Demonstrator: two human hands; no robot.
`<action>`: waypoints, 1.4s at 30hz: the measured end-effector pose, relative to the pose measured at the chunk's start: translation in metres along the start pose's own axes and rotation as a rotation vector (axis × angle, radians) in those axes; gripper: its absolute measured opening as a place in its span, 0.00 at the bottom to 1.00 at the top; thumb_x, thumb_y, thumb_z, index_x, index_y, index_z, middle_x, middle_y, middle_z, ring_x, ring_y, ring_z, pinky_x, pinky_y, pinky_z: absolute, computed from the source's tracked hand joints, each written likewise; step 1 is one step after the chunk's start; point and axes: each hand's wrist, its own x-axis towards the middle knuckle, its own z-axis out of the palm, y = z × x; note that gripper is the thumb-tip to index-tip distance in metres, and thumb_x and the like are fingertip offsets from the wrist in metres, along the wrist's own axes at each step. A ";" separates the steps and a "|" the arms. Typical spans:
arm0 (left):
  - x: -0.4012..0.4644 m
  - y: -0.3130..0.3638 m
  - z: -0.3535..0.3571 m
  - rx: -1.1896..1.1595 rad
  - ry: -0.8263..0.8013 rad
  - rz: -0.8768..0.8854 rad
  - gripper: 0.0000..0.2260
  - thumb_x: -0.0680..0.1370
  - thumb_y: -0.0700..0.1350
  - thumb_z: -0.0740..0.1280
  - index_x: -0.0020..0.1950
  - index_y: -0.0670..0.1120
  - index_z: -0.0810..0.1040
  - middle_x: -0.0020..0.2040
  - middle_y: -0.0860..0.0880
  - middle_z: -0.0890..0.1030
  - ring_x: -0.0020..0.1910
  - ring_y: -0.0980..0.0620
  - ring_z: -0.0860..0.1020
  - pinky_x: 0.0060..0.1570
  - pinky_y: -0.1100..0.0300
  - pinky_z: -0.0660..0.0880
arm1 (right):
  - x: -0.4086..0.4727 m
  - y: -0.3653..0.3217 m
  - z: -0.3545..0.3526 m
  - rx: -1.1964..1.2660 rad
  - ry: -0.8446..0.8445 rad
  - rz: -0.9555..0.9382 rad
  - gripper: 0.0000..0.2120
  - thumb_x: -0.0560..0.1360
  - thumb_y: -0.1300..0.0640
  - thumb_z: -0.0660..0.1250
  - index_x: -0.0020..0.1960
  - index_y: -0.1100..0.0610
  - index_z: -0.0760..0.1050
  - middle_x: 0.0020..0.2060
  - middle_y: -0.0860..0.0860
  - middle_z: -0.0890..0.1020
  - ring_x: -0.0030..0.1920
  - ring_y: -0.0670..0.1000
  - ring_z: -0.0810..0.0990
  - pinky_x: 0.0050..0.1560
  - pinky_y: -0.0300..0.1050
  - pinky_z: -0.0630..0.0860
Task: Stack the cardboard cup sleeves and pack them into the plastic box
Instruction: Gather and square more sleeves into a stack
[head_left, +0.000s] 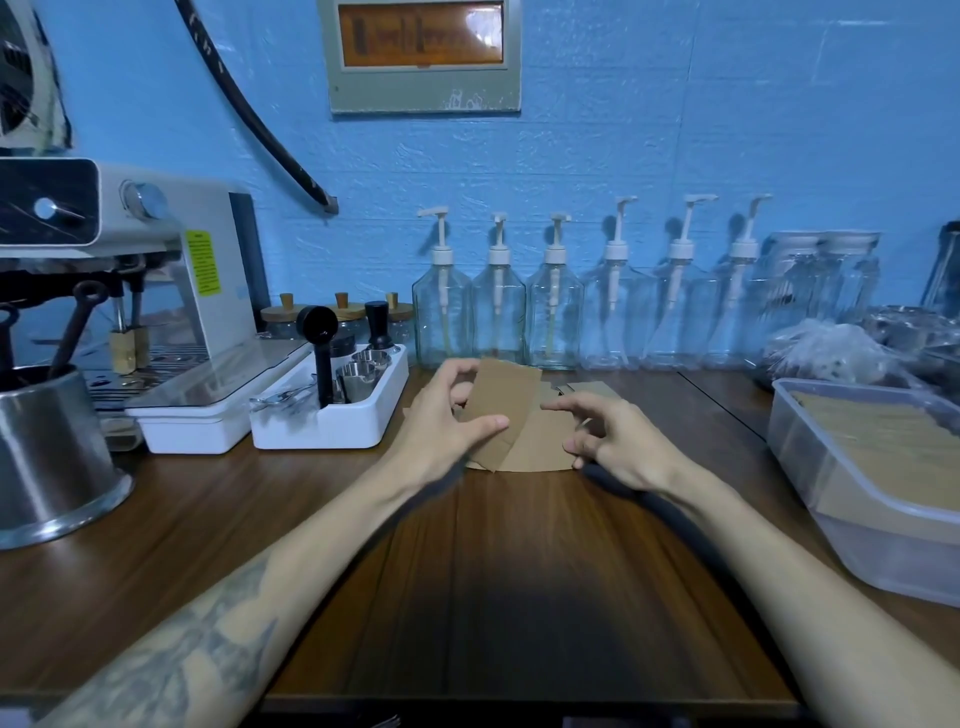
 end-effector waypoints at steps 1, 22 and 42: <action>0.001 -0.001 -0.002 0.011 -0.003 0.021 0.21 0.75 0.42 0.74 0.63 0.54 0.71 0.56 0.53 0.84 0.55 0.56 0.82 0.58 0.49 0.79 | 0.000 0.000 0.000 -0.001 0.004 0.003 0.22 0.77 0.72 0.63 0.65 0.52 0.76 0.42 0.55 0.72 0.34 0.49 0.79 0.43 0.38 0.78; 0.000 -0.017 0.005 0.453 -0.015 0.059 0.36 0.68 0.52 0.79 0.72 0.53 0.67 0.61 0.55 0.68 0.62 0.59 0.69 0.62 0.64 0.65 | -0.002 -0.007 0.008 0.008 -0.106 -0.023 0.32 0.75 0.74 0.57 0.74 0.51 0.69 0.39 0.51 0.79 0.40 0.49 0.80 0.53 0.44 0.78; -0.002 -0.027 -0.002 0.329 -0.162 -0.030 0.16 0.75 0.53 0.72 0.59 0.63 0.71 0.57 0.64 0.77 0.55 0.65 0.75 0.58 0.60 0.73 | 0.009 0.004 0.019 0.019 0.003 -0.077 0.20 0.77 0.59 0.70 0.66 0.42 0.76 0.39 0.43 0.81 0.34 0.40 0.77 0.41 0.35 0.74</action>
